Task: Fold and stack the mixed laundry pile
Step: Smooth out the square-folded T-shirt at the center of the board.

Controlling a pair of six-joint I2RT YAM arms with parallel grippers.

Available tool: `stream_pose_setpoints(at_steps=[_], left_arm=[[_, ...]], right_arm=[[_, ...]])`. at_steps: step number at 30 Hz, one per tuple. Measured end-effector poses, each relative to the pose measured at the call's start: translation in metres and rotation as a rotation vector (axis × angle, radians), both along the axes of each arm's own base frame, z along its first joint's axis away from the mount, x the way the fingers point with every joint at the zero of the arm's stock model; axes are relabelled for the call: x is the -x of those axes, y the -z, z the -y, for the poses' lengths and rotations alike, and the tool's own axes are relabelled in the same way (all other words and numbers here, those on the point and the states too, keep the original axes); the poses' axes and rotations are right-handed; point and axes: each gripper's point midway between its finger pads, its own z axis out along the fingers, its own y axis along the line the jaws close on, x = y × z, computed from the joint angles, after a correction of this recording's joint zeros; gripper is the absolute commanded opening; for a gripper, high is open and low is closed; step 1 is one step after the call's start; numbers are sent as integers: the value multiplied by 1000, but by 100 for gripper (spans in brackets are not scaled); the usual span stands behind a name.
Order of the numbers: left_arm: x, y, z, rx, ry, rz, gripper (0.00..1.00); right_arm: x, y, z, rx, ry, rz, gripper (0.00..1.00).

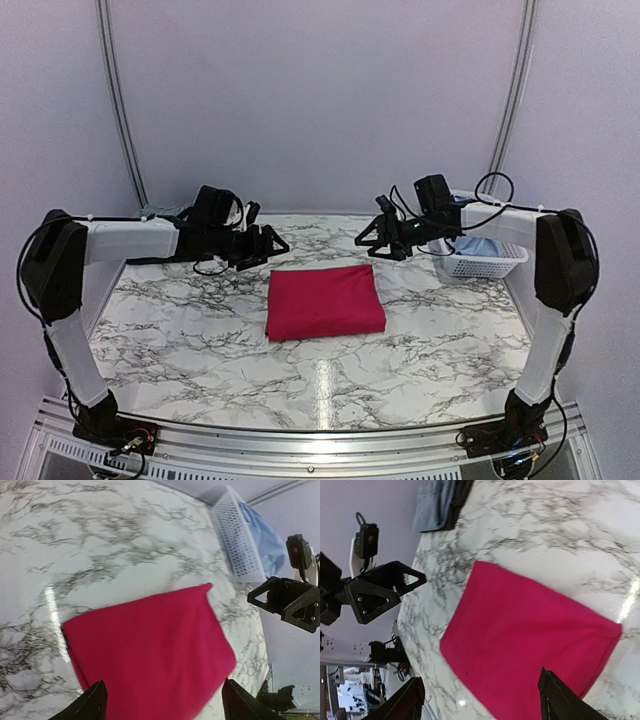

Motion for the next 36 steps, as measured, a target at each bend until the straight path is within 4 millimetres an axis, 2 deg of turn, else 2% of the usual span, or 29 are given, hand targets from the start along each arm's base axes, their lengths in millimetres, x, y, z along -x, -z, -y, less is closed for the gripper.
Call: stream_pose_setpoints(at_steps=[1,3,5,6,8,9,11,16,21,27,30,33,36], left_arm=[[11,-16,6,21,21,23,84],[36,-40,27,67,81,55,85],[62,-47,51,114,144,54,85],[76,-44,63,134,175,40,85],[100,-25,79,143,219,-22,85],[112,-17,89,144,244,-47,85],[122,7,95,144,246,-106,85],[125,65,88,181,166,-233,85],[128,68,75,311,115,-225,85],[139,68,43,340,70,-225,85],[136,63,37,291,70,-215,85],[123,44,44,243,96,-164,86],[100,12,58,243,121,-84,85]], right_arm=[[12,-19,-4,-27,-14,20,75],[35,-44,-18,-76,-53,53,76],[65,-52,-36,-123,-103,39,76],[78,-48,-44,-138,-125,16,77],[99,-29,-56,-146,-157,-49,77],[110,-14,-60,-142,-168,-93,77],[124,18,-63,-132,-170,-179,76],[135,83,-50,-104,-127,-304,76],[140,87,-41,-178,-145,-254,76],[148,81,-19,-179,-110,-254,76],[143,70,-13,-153,-92,-260,76],[121,43,-17,-161,-92,-200,76],[87,8,-25,-192,-96,-102,76]])
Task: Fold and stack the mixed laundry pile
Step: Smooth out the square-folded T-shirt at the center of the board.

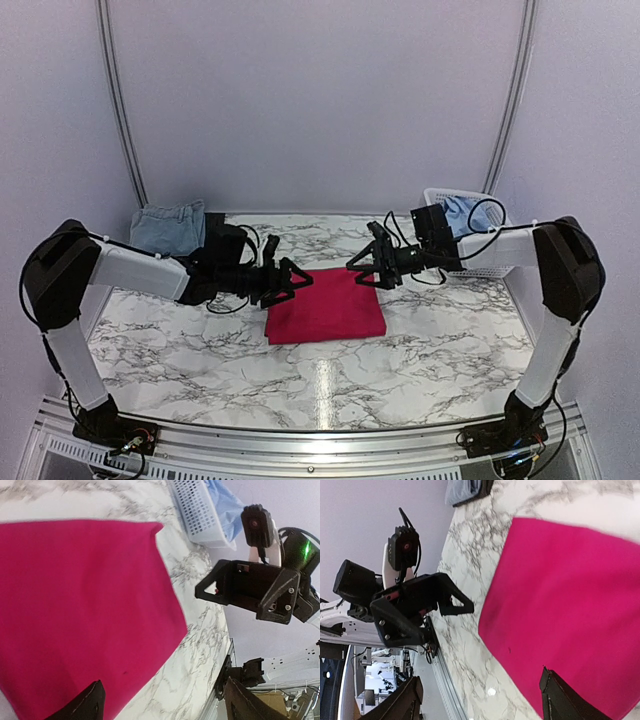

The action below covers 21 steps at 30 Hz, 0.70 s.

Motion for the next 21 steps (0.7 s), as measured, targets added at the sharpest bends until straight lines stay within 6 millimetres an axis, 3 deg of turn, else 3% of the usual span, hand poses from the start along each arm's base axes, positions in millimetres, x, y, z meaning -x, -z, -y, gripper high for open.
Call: stream_pose_setpoints(at_steps=[3,7,10,14,16,21], left_arm=[[-28,-30,17,32,3,74,85],[-72,-39,29,50,-24,120,85],[-103,-16,28,30,-55,100,85],[-131,34,11,-23,-107,29,85],[-138,57,-2,-43,-127,-13,85],[-153,57,-18,-33,-160,-6,85]], right_arm=[[-33,-16,-11,-27,3,60,76],[-72,2,-23,-33,8,63,74],[-94,33,-28,-25,10,23,73],[-119,74,-21,-17,35,-39,73],[-126,75,-17,-51,32,-46,73],[-139,72,-4,-95,77,-48,73]])
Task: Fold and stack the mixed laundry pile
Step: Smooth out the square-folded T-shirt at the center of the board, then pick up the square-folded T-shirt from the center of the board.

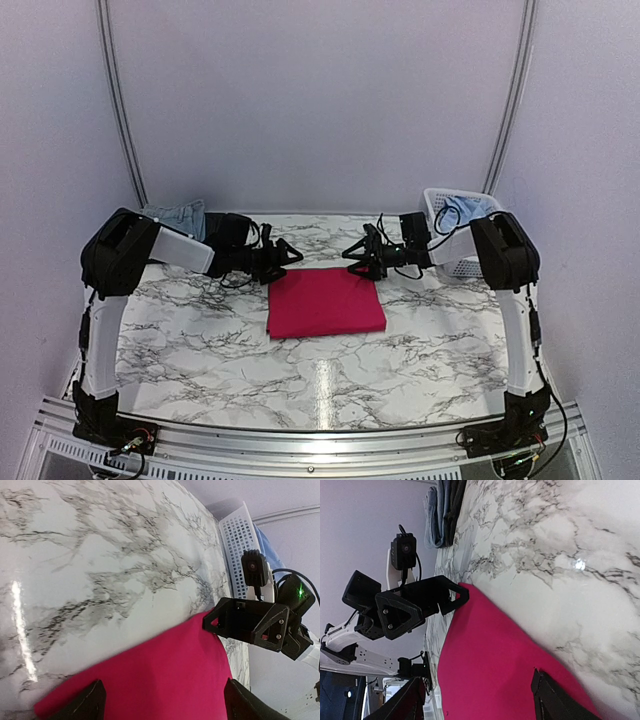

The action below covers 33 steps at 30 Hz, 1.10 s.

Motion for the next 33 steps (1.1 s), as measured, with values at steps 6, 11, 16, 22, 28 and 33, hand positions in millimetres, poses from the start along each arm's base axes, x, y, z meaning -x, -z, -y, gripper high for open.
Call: stream_pose_setpoints(at_steps=[6,11,16,22,28,33], left_arm=[[0,2,-28,-54,-35,21,86],[16,-23,-46,-249,-11,124,88],[59,-83,-1,-437,174,398,87],[130,-116,90,-546,489,713,69],[161,-90,148,-635,702,875,52],[175,-41,178,-686,828,898,47]], right_arm=[[7,-5,26,-13,50,-44,72],[24,-49,41,46,76,-1,71],[57,-105,54,85,83,112,71],[104,-77,74,157,96,25,71],[135,-35,100,224,143,-123,71],[134,-40,115,231,189,-111,71]])
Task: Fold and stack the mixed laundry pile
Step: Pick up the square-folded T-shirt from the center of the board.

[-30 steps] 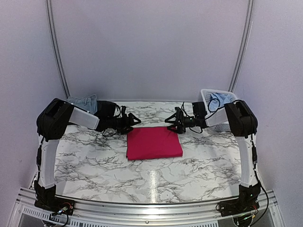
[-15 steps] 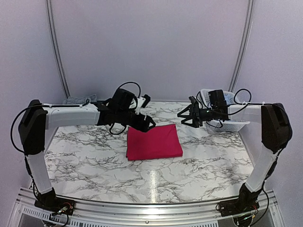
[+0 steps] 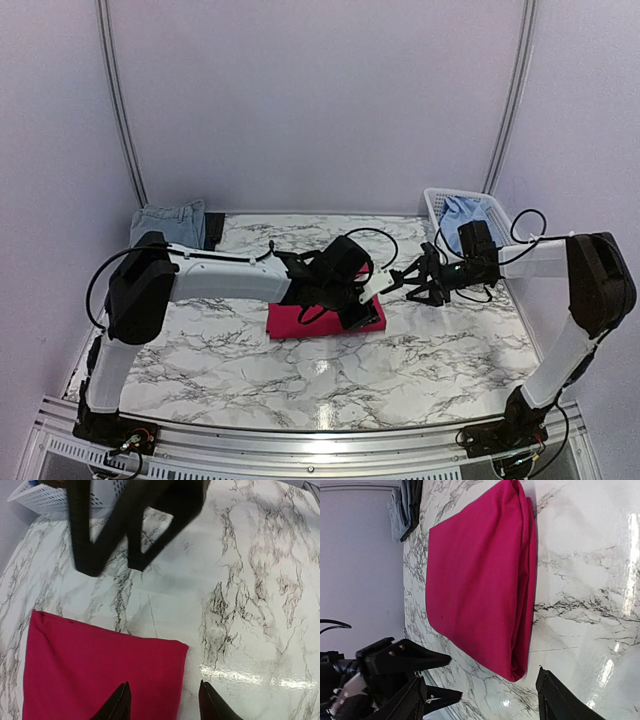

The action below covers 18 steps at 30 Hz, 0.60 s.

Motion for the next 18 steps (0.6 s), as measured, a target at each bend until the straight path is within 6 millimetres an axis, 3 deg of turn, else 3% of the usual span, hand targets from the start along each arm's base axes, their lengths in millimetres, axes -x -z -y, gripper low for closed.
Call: stream_pose_setpoints(at_steps=[5,8,12,18], left_arm=[[3,51,12,-77,20,-9,44],[1,72,11,-104,11,-13,32],[-3,68,14,-95,5,-3,15],[2,59,10,-54,-1,-38,6]], right_arm=[[2,2,5,13,16,-1,71],[8,11,7,27,22,-28,72],[14,19,9,41,29,-54,75],[19,28,5,25,61,-104,85]])
